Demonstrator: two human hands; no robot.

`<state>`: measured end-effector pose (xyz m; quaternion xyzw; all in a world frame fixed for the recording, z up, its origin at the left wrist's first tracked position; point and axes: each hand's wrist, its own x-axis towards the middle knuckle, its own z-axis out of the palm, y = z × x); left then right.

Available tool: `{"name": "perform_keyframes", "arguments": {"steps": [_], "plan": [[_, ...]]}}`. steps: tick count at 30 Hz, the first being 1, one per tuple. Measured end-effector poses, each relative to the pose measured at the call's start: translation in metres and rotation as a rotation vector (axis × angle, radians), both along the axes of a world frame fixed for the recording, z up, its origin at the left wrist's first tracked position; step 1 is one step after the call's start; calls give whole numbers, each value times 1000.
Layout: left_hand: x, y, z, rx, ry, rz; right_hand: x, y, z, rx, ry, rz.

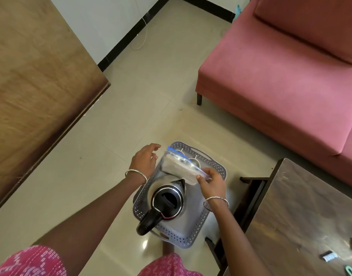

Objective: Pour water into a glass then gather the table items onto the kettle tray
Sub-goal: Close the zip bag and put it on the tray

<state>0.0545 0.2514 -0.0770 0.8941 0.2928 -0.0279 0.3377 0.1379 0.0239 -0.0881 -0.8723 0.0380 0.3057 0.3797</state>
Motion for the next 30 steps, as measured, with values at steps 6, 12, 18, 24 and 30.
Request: {"name": "perform_keyframes", "arguments": {"steps": [6, 12, 18, 24, 30], "plan": [[-27, -18, 17, -34, -33, 68, -4, -4, 17, -1, 25, -19], [-52, -45, 50, -42, -146, 158, -18, -15, 44, -8, -72, -11], [-82, -89, 90, -94, -261, 161, -63, -51, 91, 43, -198, -80], [-134, -150, 124, -115, -333, 217, -130, -104, 140, 121, -244, -160], [-184, -226, 148, -117, -391, 162, -192, -175, 166, 111, -311, -148]]}}
